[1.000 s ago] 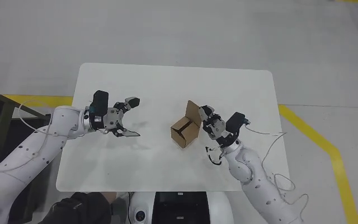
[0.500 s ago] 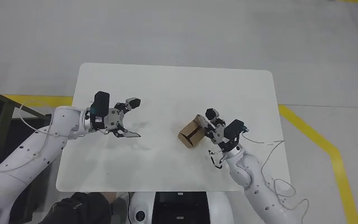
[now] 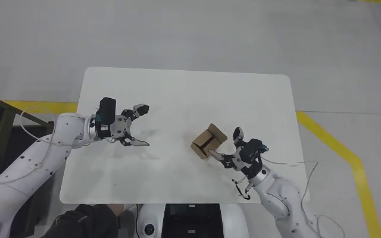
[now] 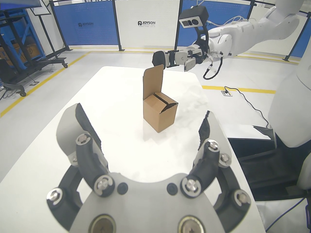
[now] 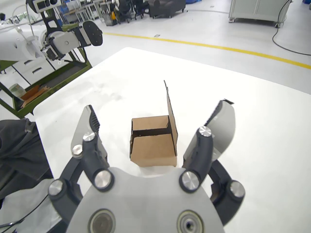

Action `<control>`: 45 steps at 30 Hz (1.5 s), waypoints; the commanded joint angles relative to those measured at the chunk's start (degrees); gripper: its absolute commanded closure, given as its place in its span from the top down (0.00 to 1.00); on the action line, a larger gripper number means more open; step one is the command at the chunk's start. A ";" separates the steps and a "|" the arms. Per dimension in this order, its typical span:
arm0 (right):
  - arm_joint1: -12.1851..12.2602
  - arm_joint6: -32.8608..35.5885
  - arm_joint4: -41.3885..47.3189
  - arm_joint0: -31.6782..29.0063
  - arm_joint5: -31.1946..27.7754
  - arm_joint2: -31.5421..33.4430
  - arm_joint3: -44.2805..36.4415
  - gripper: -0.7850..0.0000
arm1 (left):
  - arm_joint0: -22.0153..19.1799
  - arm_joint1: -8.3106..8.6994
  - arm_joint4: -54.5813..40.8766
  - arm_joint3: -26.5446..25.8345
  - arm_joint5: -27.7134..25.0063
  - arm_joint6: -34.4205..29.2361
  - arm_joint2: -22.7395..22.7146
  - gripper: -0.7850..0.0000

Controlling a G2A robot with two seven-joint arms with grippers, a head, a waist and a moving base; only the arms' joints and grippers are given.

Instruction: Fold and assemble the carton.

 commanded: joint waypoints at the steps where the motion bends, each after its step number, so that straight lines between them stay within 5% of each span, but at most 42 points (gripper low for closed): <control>1: 0.29 7.59 1.18 -0.21 0.24 1.43 -2.82 1.00 | 0.13 -0.03 -0.15 0.00 0.00 0.00 -0.08 1.00; 7: 0.79 23.97 6.89 3.10 -0.90 2.47 -3.64 0.97 | 0.12 -0.15 -0.19 0.48 -0.17 -0.17 -0.39 1.00; 14: 0.91 34.38 14.07 10.91 -3.35 0.62 0.28 0.85 | 0.10 -0.09 -0.18 0.60 -0.17 -0.17 -0.96 1.00; 22: 1.22 44.03 18.16 16.13 -0.86 0.06 1.54 0.20 | 0.60 0.02 1.36 -0.07 -0.17 -0.17 -0.91 1.00; 23: 1.30 45.30 18.40 16.36 -0.43 0.12 1.34 0.03 | 0.61 0.02 1.48 -0.10 -0.17 -0.17 -0.86 1.00; 24: 1.39 46.78 18.58 16.57 -0.01 0.15 1.11 0.00 | 0.59 0.02 1.64 -0.14 -0.17 -0.17 -0.80 1.00; 33: 1.85 53.37 24.45 17.96 4.92 1.15 0.21 0.00 | 0.18 -0.02 2.17 -0.24 -0.17 -0.17 -0.42 1.00; 45: 1.44 45.58 64.91 12.88 10.80 6.44 1.32 0.00 | 0.18 -0.02 2.09 -0.33 -0.11 -0.11 -0.52 1.00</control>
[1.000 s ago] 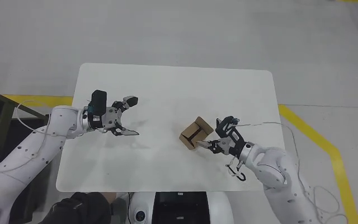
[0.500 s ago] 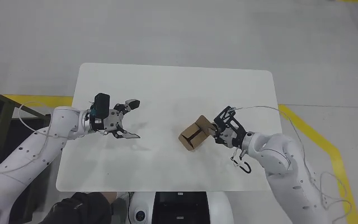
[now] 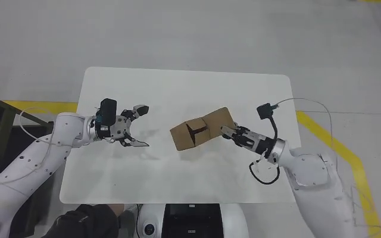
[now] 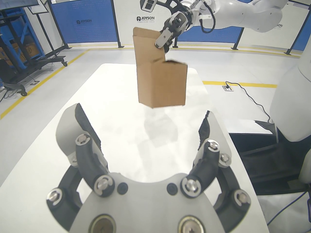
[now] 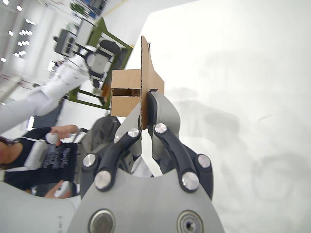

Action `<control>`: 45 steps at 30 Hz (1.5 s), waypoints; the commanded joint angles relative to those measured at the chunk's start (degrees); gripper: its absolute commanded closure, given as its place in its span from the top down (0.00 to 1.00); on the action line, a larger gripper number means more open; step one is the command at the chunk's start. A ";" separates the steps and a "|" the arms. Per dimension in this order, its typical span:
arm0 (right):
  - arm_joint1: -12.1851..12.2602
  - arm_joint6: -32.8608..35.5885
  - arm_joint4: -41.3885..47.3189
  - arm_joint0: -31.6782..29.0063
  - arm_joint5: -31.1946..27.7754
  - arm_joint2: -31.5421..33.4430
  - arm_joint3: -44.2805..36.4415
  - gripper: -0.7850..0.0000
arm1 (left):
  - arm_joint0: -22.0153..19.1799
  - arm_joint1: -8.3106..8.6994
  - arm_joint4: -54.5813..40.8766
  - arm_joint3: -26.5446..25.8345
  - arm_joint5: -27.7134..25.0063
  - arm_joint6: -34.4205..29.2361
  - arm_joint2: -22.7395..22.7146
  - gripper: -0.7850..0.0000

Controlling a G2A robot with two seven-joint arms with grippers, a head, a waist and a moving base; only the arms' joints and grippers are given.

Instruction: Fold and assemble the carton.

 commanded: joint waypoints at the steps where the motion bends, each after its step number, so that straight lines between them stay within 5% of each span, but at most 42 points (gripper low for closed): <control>1: -0.13 -1.32 6.02 -1.00 0.37 -0.16 0.50 0.00 | -0.05 -0.08 -0.03 -0.02 0.01 0.01 0.15 1.00; 11: -1.33 -8.19 20.80 -3.96 -1.96 -6.95 5.30 0.00 | -2.17 -0.70 1.88 -3.16 -0.06 -0.05 4.72 1.00; 14: -1.38 -8.74 20.36 -3.65 -2.59 -7.17 5.99 0.00 | -4.29 -0.84 2.00 -3.49 -0.06 -0.05 7.97 1.00; 35: -1.58 -12.00 19.31 -3.95 -1.46 -8.33 6.80 0.00 | -4.29 -0.84 2.00 -3.49 -0.06 -0.05 7.97 1.00; 45: -2.32 -16.47 20.84 -1.85 -4.23 -11.18 12.28 0.00 | -4.26 -2.51 -3.39 -2.06 -0.06 -2.83 7.44 1.00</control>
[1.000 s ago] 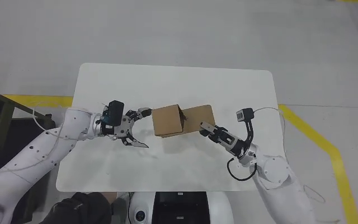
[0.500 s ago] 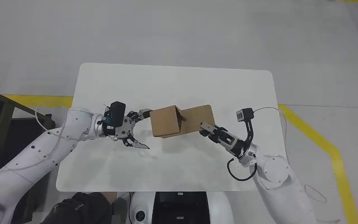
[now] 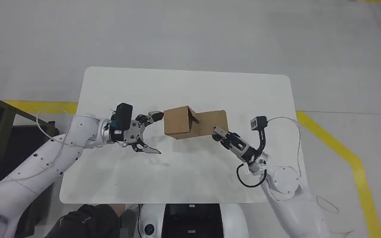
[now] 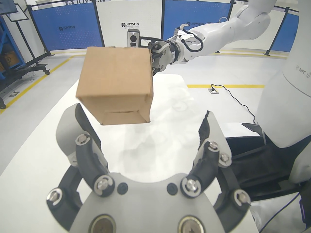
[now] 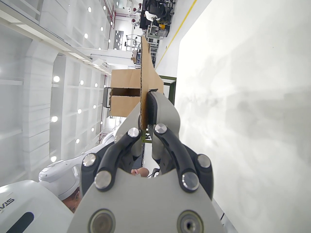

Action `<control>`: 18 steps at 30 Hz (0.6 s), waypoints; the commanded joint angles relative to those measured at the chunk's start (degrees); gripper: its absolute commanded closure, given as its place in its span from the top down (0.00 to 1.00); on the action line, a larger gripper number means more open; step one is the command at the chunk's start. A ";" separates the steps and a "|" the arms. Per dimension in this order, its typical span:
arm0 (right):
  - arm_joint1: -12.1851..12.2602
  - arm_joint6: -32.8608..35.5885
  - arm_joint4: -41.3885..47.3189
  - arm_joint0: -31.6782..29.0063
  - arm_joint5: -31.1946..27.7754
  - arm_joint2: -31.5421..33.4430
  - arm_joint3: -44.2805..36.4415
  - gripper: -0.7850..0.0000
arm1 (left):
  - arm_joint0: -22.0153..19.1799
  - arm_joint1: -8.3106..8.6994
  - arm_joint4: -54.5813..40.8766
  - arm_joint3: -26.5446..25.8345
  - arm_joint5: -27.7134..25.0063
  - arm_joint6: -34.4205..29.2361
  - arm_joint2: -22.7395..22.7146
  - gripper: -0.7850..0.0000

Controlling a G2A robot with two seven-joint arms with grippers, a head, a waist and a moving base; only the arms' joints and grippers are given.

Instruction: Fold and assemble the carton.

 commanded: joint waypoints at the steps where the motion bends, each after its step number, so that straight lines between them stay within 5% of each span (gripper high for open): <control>1: -0.13 -0.70 -0.78 0.32 -1.18 -0.71 0.98 0.00 | -0.43 -0.59 -1.59 0.89 -0.24 -0.57 0.92 1.00; 18: -1.67 -5.76 -0.11 2.90 -6.06 -6.37 8.46 0.00 | -8.57 -3.87 -10.07 6.21 -0.24 -7.93 8.13 1.00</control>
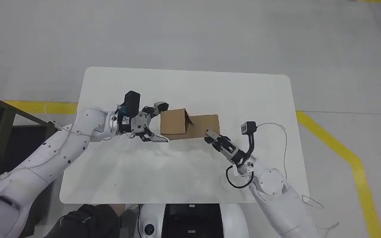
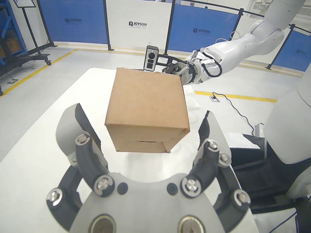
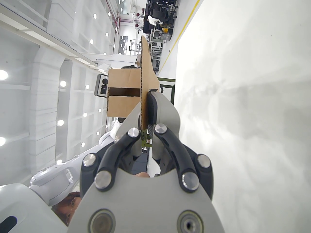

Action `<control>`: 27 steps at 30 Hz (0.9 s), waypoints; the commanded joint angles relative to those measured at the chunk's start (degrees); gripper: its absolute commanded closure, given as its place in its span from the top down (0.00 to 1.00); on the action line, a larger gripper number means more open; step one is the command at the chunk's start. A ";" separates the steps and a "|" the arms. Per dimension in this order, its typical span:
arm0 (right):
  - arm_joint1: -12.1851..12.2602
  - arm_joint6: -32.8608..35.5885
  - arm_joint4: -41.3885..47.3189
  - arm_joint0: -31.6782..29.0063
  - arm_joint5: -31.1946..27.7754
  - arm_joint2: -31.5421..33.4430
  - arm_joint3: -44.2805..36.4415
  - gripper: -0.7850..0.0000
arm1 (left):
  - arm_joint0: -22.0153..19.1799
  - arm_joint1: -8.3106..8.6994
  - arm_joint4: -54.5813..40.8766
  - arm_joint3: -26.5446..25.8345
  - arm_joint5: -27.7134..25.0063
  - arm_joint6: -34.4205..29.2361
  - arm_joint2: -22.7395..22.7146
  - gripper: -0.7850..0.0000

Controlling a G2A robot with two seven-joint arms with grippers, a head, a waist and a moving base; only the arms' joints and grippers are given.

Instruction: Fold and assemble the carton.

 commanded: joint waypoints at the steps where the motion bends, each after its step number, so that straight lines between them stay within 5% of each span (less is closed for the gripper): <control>1: -0.06 -0.17 0.38 0.10 -0.21 -0.02 0.28 0.00 | -0.31 -0.20 0.43 0.36 0.00 -0.60 0.34 1.00; 18: -0.46 -0.94 0.24 0.11 -1.06 -1.02 1.28 0.00 | -0.43 -1.52 4.48 1.35 0.00 0.55 -0.26 1.00; 24: -0.59 -1.31 -0.17 0.04 -1.55 -1.32 1.68 0.00 | -0.70 -1.80 4.56 1.89 0.00 0.46 -0.35 0.73; 27: -0.64 -1.67 -0.64 0.02 -1.86 -1.39 1.71 0.00 | -0.76 -1.91 4.39 2.05 0.00 0.29 -0.29 0.71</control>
